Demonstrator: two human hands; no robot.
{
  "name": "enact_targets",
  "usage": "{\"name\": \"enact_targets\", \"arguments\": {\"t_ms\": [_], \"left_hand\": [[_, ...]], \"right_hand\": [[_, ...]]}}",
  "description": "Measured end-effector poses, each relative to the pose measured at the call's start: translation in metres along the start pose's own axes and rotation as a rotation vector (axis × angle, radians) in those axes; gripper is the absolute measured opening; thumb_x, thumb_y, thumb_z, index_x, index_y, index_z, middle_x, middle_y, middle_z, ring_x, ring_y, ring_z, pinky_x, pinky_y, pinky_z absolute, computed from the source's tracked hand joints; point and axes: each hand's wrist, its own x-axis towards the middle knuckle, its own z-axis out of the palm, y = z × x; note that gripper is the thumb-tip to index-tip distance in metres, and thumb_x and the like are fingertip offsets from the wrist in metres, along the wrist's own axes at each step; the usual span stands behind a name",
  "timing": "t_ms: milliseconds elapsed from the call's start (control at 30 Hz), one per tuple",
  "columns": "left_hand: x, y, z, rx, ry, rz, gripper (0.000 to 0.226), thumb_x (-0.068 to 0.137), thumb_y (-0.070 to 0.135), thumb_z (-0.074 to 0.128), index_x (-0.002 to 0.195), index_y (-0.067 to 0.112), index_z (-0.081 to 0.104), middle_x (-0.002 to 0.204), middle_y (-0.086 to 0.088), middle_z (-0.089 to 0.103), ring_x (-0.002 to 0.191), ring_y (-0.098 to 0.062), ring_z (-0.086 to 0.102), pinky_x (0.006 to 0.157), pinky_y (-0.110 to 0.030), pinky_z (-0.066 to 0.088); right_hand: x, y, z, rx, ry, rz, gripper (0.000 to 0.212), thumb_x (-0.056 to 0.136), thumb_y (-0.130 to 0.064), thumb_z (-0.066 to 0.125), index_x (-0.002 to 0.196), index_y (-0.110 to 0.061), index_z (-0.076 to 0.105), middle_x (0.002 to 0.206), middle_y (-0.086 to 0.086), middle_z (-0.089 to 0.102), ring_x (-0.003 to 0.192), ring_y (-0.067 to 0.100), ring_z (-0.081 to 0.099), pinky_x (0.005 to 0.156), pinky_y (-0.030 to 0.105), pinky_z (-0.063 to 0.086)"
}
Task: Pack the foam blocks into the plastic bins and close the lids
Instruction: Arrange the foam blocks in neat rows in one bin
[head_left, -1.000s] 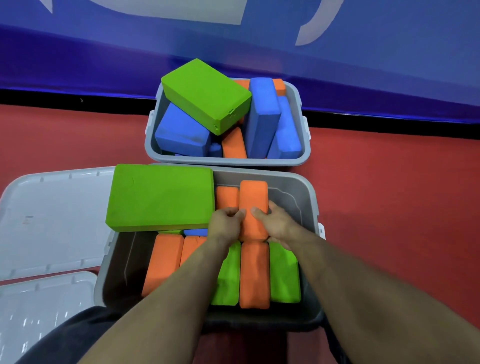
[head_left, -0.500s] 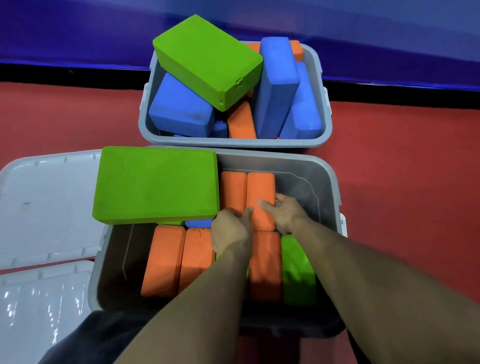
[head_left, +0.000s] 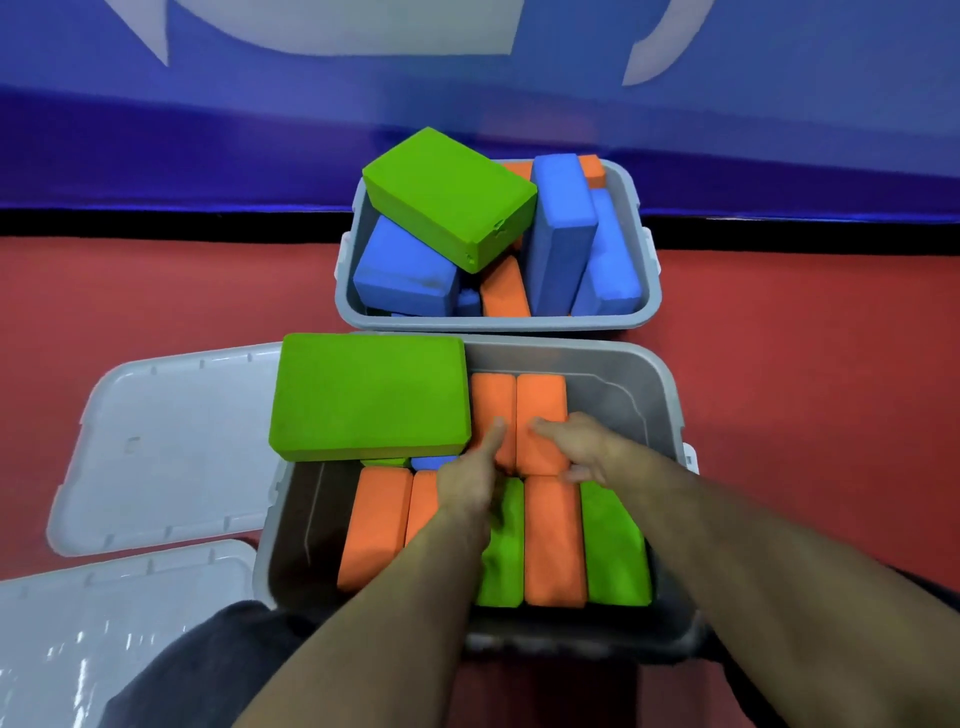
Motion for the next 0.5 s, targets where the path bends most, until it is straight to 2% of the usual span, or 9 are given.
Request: {"name": "enact_targets", "arguments": {"t_ms": [100, 133, 200, 300, 333, 367, 400, 433, 500], "left_hand": [[-0.001, 0.009, -0.022, -0.296, 0.065, -0.060, 0.059, 0.073, 0.064, 0.079, 0.097, 0.011, 0.069, 0.079, -0.004, 0.069, 0.071, -0.021, 0.063, 0.060, -0.029, 0.047], [0.003, 0.011, -0.026, -0.373, 0.094, -0.055, 0.063, 0.074, 0.061, 0.079, 0.107, 0.008, 0.069, 0.090, -0.008, 0.074, 0.077, -0.024, 0.068, 0.060, -0.031, 0.052], [-0.001, 0.017, -0.032, -0.468, 0.120, -0.041, 0.065, 0.081, 0.052, 0.079, 0.120, 0.001, 0.066, 0.104, -0.015, 0.075, 0.076, -0.026, 0.067, 0.051, -0.030, 0.053], [-0.021, 0.028, -0.034, -0.478, 0.155, -0.003, 0.064, 0.089, 0.037, 0.076, 0.132, -0.006, 0.059, 0.127, -0.025, 0.066, 0.079, -0.025, 0.071, 0.042, -0.029, 0.055], [-0.028, 0.030, -0.033, -0.473, 0.155, 0.009, 0.062, 0.089, 0.037, 0.076, 0.133, -0.004, 0.059, 0.122, -0.027, 0.068, 0.068, -0.023, 0.071, 0.039, -0.028, 0.054], [-0.032, 0.032, -0.031, -0.484, 0.141, 0.021, 0.055, 0.089, 0.038, 0.076, 0.129, 0.003, 0.062, 0.101, -0.024, 0.075, 0.049, -0.018, 0.063, 0.034, -0.022, 0.047], [-0.034, 0.035, -0.030, -0.492, 0.118, 0.025, 0.044, 0.087, 0.042, 0.076, 0.116, 0.010, 0.065, 0.074, -0.015, 0.072, 0.037, -0.013, 0.050, 0.032, -0.017, 0.037], [-0.038, 0.039, -0.027, -0.491, 0.093, 0.009, 0.040, 0.086, 0.045, 0.077, 0.106, 0.014, 0.063, 0.060, -0.006, 0.060, 0.037, -0.011, 0.042, 0.034, -0.016, 0.033], [-0.046, 0.051, -0.021, -0.481, 0.053, -0.028, 0.046, 0.083, 0.050, 0.076, 0.107, 0.014, 0.060, 0.074, -0.006, 0.061, 0.051, -0.015, 0.049, 0.039, -0.018, 0.038]], "right_hand": [[-0.037, -0.030, -0.020, -0.065, 0.046, -0.169, 0.084, 0.079, -0.065, 0.067, 0.139, -0.009, 0.054, 0.139, 0.006, 0.060, 0.124, 0.028, 0.061, 0.099, 0.044, 0.054], [-0.060, -0.042, -0.026, -0.129, 0.064, -0.237, 0.080, 0.084, -0.061, 0.066, 0.144, -0.010, 0.051, 0.141, 0.003, 0.057, 0.126, 0.026, 0.059, 0.103, 0.042, 0.051], [-0.102, -0.058, -0.034, -0.123, 0.035, -0.297, 0.065, 0.095, -0.049, 0.063, 0.148, -0.017, 0.047, 0.138, 0.003, 0.055, 0.124, 0.024, 0.059, 0.099, 0.041, 0.054], [-0.148, -0.059, -0.037, -0.036, -0.101, -0.325, 0.054, 0.098, -0.045, 0.061, 0.145, -0.021, 0.049, 0.128, 0.002, 0.060, 0.114, 0.024, 0.065, 0.095, 0.040, 0.055], [-0.153, -0.055, -0.039, -0.057, -0.097, -0.348, 0.054, 0.098, -0.044, 0.061, 0.145, -0.020, 0.049, 0.127, 0.002, 0.060, 0.113, 0.023, 0.065, 0.097, 0.041, 0.055], [-0.154, -0.051, -0.039, -0.092, -0.074, -0.363, 0.055, 0.098, -0.043, 0.062, 0.146, -0.019, 0.048, 0.129, 0.004, 0.062, 0.113, 0.022, 0.065, 0.099, 0.040, 0.054], [-0.151, -0.047, -0.038, -0.152, -0.040, -0.384, 0.059, 0.098, -0.043, 0.062, 0.148, -0.016, 0.047, 0.132, 0.008, 0.063, 0.113, 0.021, 0.065, 0.101, 0.038, 0.052], [-0.149, -0.046, -0.037, -0.205, -0.007, -0.410, 0.062, 0.097, -0.042, 0.063, 0.149, -0.014, 0.045, 0.137, 0.011, 0.061, 0.114, 0.020, 0.063, 0.102, 0.035, 0.050], [-0.141, -0.048, -0.034, -0.277, 0.047, -0.471, 0.067, 0.096, -0.042, 0.066, 0.151, -0.013, 0.043, 0.148, 0.011, 0.054, 0.128, 0.018, 0.056, 0.108, 0.031, 0.043]]}}
